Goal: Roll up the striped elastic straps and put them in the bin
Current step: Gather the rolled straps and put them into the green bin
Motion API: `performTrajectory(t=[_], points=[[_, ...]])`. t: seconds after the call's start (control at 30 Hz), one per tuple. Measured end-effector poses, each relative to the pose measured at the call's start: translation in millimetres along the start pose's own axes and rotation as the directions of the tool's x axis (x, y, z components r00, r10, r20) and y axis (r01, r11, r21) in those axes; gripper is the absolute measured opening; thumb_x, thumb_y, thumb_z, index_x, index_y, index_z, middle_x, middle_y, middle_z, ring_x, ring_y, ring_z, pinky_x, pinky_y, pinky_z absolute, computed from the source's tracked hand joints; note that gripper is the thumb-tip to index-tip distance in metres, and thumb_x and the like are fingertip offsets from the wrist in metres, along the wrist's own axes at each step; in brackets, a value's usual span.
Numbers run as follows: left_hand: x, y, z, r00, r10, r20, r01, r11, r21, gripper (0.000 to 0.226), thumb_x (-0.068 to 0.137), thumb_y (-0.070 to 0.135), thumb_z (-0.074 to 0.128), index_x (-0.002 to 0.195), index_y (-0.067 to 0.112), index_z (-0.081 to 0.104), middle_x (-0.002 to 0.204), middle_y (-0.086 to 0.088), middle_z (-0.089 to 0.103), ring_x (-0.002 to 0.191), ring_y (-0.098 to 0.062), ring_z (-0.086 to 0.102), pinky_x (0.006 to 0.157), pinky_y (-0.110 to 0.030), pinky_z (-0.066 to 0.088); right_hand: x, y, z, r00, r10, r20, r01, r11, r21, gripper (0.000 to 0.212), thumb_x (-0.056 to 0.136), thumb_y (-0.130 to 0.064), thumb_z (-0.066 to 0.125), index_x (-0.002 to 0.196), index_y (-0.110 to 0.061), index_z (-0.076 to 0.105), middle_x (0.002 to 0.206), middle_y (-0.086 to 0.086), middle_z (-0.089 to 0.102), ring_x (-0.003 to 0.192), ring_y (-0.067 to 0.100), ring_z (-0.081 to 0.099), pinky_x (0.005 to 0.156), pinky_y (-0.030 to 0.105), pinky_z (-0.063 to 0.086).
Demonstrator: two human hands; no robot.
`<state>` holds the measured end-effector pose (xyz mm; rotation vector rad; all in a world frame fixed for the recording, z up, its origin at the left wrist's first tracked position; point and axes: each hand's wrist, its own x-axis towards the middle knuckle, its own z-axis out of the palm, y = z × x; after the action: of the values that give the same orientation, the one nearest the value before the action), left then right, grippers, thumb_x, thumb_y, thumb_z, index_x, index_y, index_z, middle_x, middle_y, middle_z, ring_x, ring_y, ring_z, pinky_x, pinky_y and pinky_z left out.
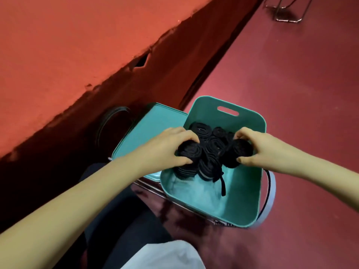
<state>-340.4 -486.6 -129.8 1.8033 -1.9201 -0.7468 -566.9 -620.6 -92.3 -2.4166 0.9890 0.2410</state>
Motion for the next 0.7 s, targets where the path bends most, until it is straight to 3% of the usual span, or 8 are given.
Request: performTrajectory(t=[0.07, 0.13, 0.3, 0.4, 0.53, 0.7], points=[[7, 0, 13, 1.0, 0.0, 0.027, 0.0, 1.0, 0.004, 0.045, 0.082, 0.024, 0.075, 0.122, 0.026, 0.055, 0.113, 0.003, 0.053, 0.102, -0.01, 0.041, 0.087, -0.018, 0.03, 4, 11, 11, 0.996, 0.087, 0.019, -0.087, 0.996, -0.019, 0.037, 0.079, -0.021, 0.073, 0.105, -0.02, 0.046, 0.086, -0.003, 0.061, 0.067, 0.006, 0.053, 0.057, 0.024, 0.041], [13, 0, 24, 0.999, 0.004, 0.045, -0.004, 1.0, 0.014, 0.046, 0.081, 0.024, 0.075, 0.123, 0.025, 0.055, 0.113, 0.003, 0.052, 0.104, -0.011, 0.042, 0.087, -0.016, 0.028, 10, 19, 22, 0.982, 0.186, 0.047, -0.183, 0.982, -0.048, 0.039, 0.079, -0.021, 0.073, 0.105, -0.016, 0.044, 0.081, 0.001, 0.059, 0.066, 0.016, 0.055, 0.055, 0.027, 0.039], [24, 0, 45, 0.996, -0.01, 0.084, 0.01, 1.0, 0.0, 0.049, 0.08, 0.026, 0.076, 0.124, 0.025, 0.055, 0.117, 0.003, 0.053, 0.11, -0.015, 0.044, 0.095, -0.022, 0.033, 30, 36, 46, 0.957, 0.275, 0.095, -0.259, 0.954, -0.153, 0.046, 0.078, -0.02, 0.073, 0.108, -0.006, 0.04, 0.096, 0.015, 0.062, 0.085, 0.033, 0.059, 0.067, 0.038, 0.047], [28, -2, 51, 0.991, -0.038, 0.127, 0.041, 0.999, -0.022, 0.049, 0.08, 0.027, 0.076, 0.124, 0.028, 0.055, 0.116, 0.003, 0.053, 0.11, -0.014, 0.043, 0.097, -0.025, 0.034, 46, 43, 59, 0.948, 0.302, 0.104, -0.28, 0.942, -0.185, 0.045, 0.078, -0.015, 0.072, 0.103, -0.006, 0.035, 0.103, 0.02, 0.058, 0.091, 0.036, 0.058, 0.065, 0.034, 0.042], [31, -7, 56, 0.983, -0.063, 0.172, 0.066, 0.998, -0.011, 0.05, 0.08, 0.029, 0.076, 0.124, 0.03, 0.054, 0.117, 0.004, 0.053, 0.112, -0.015, 0.042, 0.098, -0.027, 0.035, 70, 50, 76, 0.932, 0.335, 0.141, -0.308, 0.934, -0.183, 0.055, 0.079, -0.012, 0.07, 0.121, -0.003, 0.036, 0.114, 0.026, 0.05, 0.106, 0.04, 0.053, 0.07, 0.032, 0.037], [31, -11, 59, 0.982, -0.054, 0.179, 0.051, 0.998, 0.021, 0.05, 0.081, 0.03, 0.075, 0.125, 0.029, 0.053, 0.119, 0.005, 0.052, 0.112, -0.014, 0.041, 0.096, -0.025, 0.034, 84, 63, 96, 0.933, 0.334, 0.135, -0.305, 0.932, -0.197, 0.055, 0.08, -0.008, 0.067, 0.126, -0.004, 0.035, 0.115, 0.027, 0.052, 0.109, 0.041, 0.051, 0.073, 0.034, 0.038]])
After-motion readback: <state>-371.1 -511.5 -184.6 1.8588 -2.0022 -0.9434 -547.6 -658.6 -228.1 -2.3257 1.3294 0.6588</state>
